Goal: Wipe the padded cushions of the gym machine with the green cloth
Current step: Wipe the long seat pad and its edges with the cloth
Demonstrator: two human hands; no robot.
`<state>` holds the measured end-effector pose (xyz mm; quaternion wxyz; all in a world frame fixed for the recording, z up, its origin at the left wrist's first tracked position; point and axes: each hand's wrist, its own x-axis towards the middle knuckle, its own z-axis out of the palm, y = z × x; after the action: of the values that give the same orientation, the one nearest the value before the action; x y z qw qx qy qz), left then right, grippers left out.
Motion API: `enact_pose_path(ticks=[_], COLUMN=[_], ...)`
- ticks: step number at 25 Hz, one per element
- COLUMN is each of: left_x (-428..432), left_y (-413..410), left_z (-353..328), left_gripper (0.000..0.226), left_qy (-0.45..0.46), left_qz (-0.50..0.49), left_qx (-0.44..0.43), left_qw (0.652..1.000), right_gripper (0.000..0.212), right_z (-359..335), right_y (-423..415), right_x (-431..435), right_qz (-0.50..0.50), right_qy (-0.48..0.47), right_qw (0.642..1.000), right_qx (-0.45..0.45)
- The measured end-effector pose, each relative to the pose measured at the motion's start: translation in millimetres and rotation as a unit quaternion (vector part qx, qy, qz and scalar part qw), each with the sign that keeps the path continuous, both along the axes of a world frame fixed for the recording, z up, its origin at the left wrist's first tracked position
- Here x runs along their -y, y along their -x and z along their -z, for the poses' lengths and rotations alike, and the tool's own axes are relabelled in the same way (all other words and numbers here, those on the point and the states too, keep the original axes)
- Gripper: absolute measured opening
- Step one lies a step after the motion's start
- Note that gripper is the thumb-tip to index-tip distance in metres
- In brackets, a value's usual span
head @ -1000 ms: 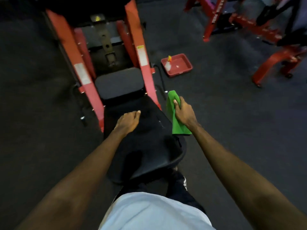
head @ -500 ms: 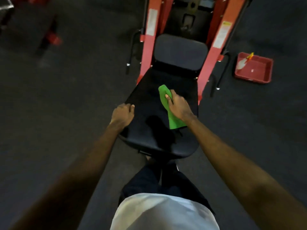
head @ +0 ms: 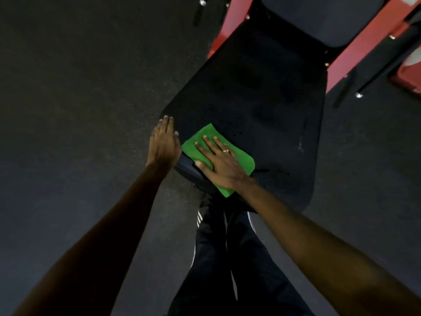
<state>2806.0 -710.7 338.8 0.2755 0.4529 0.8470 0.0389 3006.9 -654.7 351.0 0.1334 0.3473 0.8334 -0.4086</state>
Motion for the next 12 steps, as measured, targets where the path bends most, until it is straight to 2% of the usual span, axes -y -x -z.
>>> enact_pose_path(ticks=[3,7,12], left_x=[14,16,19], left_y=[-5,-15,-13], left_z=[19,33,43], left_gripper=[0.054,0.059,0.054], left_qy=[-0.055,-0.125,-0.177], left_qz=[-0.025,-0.108,-0.079], left_qx=[0.010,0.027,-0.012], left_qw=[0.998,0.986,0.981], right_gripper=[0.069,0.067,0.068], right_z=[22,33,68], right_y=[1,12,52], right_x=[14,2,-49], right_qz=[-0.021,-0.007,0.051], right_qy=[-0.068,-0.094,-0.099], right_qw=[0.997,0.994,0.991], right_qx=[0.040,0.046,0.072])
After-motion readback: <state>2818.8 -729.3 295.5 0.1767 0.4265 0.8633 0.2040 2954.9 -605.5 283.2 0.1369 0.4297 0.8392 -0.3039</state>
